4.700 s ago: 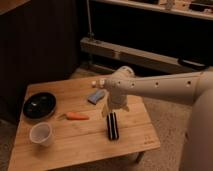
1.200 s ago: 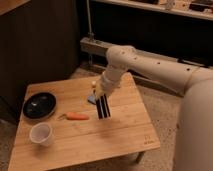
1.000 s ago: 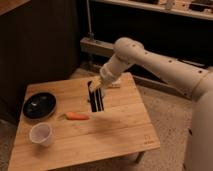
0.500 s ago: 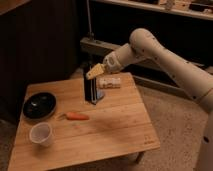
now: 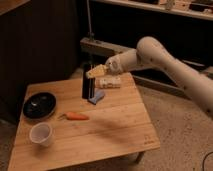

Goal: Place the eraser in the ceramic cup

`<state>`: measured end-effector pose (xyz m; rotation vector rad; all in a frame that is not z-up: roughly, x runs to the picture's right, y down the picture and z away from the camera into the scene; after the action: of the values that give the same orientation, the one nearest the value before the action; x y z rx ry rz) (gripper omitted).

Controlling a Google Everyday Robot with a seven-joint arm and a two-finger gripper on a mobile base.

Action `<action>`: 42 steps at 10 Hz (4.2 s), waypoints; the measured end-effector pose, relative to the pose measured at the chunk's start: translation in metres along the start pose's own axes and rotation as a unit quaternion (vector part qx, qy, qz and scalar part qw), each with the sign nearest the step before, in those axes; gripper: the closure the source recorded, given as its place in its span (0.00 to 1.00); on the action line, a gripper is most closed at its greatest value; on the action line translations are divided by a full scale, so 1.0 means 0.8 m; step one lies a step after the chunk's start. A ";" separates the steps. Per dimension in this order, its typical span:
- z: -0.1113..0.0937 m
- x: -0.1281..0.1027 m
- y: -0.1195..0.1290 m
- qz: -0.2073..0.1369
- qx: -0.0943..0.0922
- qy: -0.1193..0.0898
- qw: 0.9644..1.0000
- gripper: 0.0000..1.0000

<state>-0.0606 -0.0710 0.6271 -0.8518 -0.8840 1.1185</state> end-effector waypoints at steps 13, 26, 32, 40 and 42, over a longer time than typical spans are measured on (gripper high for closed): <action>0.133 0.021 0.237 -0.247 -0.220 0.033 0.943 1.00; 0.289 0.126 0.165 -0.190 -0.217 0.094 0.953 1.00; 0.297 0.144 0.159 -0.173 -0.213 0.098 0.957 0.69; 0.306 0.136 0.149 -0.173 -0.183 0.076 0.965 0.20; 0.303 0.134 0.146 -0.173 -0.186 0.070 0.965 0.20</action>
<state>-0.3026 0.0877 0.6360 -1.0226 -1.0932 0.5885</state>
